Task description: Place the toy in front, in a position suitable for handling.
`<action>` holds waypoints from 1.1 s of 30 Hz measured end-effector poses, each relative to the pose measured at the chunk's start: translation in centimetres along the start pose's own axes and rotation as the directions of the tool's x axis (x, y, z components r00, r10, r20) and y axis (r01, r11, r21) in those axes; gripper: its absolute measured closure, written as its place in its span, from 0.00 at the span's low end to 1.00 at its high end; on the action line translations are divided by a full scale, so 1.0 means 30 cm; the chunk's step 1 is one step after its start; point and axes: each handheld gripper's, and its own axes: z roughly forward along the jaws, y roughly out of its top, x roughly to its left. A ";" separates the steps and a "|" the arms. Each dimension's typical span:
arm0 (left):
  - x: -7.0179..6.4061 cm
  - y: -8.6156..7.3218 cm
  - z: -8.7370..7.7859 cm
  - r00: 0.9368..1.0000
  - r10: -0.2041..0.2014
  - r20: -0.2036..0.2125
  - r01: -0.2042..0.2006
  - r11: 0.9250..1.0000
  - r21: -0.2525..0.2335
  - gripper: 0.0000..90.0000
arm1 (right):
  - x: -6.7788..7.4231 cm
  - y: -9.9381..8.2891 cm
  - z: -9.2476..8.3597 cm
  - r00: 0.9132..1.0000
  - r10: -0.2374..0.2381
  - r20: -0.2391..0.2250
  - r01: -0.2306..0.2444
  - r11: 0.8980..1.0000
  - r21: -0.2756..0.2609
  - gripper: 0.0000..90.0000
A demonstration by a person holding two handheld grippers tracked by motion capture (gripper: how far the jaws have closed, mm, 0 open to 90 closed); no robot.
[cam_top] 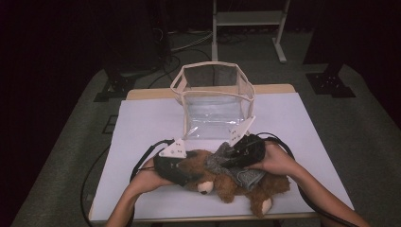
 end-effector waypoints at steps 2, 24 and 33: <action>0.003 -0.013 0.002 1.000 -0.005 0.005 0.005 1.000 0.009 0.34 | -0.002 -0.004 -0.001 1.000 0.006 -0.003 -0.006 1.000 -0.005 0.89; -0.010 -0.058 0.019 0.998 0.010 0.059 -0.008 0.999 -0.045 0.49 | 0.014 0.136 0.091 0.995 -0.090 -0.035 0.087 0.994 -0.058 0.88; -0.013 -0.048 0.030 0.998 0.011 0.065 -0.009 0.999 -0.031 0.50 | 0.025 0.152 0.079 0.996 -0.085 0.005 0.085 0.994 -0.066 0.88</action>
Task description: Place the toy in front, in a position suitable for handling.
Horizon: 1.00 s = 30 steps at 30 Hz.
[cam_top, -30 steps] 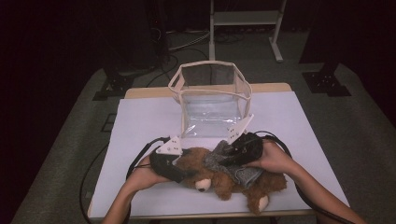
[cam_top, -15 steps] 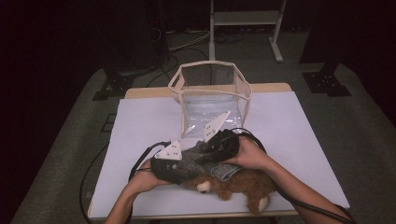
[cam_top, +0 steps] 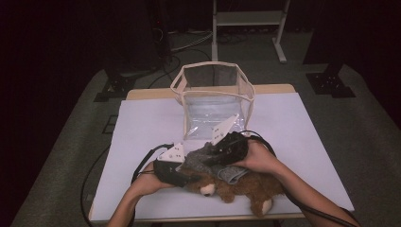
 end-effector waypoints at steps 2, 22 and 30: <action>0.000 -0.004 -0.002 1.000 0.000 -0.002 0.000 1.000 0.011 0.51 | 0.001 0.009 0.011 1.000 -0.007 0.002 0.007 1.000 0.007 0.88; 0.003 -0.012 -0.012 0.999 -0.029 -0.015 0.030 0.999 0.012 0.52 | 0.078 -0.190 -0.166 0.999 0.038 0.030 -0.039 0.999 0.026 0.88; 0.001 -0.005 -0.012 1.000 -0.018 -0.010 0.018 0.999 0.028 0.52 | 0.021 -0.244 -0.238 0.985 0.128 0.114 -0.122 0.991 -0.057 0.88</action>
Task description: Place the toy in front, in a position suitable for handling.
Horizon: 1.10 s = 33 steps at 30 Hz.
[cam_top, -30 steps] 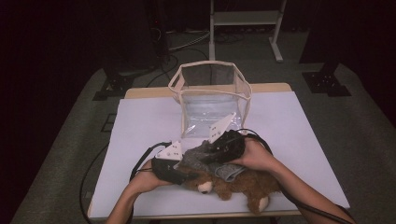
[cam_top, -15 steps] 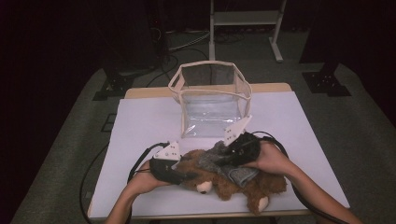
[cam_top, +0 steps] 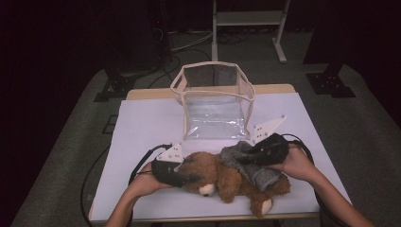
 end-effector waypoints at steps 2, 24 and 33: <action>0.000 -0.001 -0.001 1.000 -0.002 -0.001 0.002 1.000 0.000 0.52 | -0.027 -0.010 0.008 0.999 0.031 0.007 -0.031 0.999 -0.005 0.88; 0.016 0.129 0.107 0.999 0.005 0.039 -0.011 0.988 0.152 0.15 | 0.048 -0.062 0.055 0.998 0.013 -0.067 -0.014 1.000 -0.009 0.88; -0.002 0.098 0.086 0.999 0.008 0.038 -0.012 0.992 0.123 0.25 | -0.044 -0.081 0.000 0.994 0.108 -0.005 -0.108 0.992 -0.066 0.88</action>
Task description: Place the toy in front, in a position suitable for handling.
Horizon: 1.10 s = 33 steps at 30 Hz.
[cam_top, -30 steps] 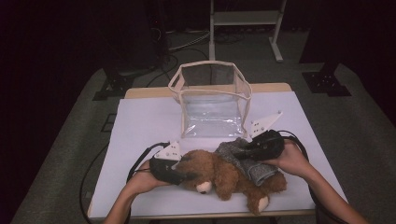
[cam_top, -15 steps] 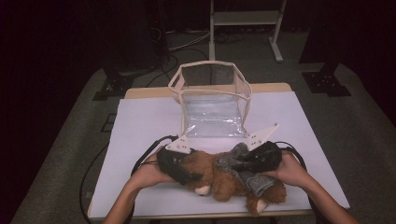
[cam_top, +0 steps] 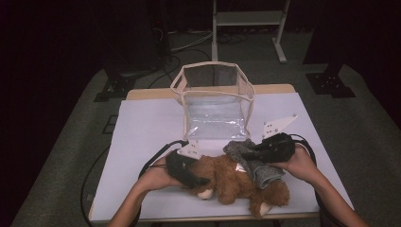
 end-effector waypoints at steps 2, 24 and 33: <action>0.001 -0.001 -0.002 1.000 0.002 0.001 -0.002 1.000 0.000 0.24 | 0.003 -0.003 0.010 1.000 0.001 -0.006 -0.001 1.000 0.009 0.88; 0.006 0.069 0.045 0.995 0.045 -0.087 -0.040 0.998 0.058 0.49 | 0.005 -0.030 0.035 0.999 0.020 -0.042 -0.020 1.000 0.006 0.88; 0.073 0.174 -0.009 0.972 0.112 -0.207 -0.120 0.992 -0.026 0.54 | -0.102 0.043 -0.037 0.997 0.070 -0.024 -0.071 0.997 -0.022 0.88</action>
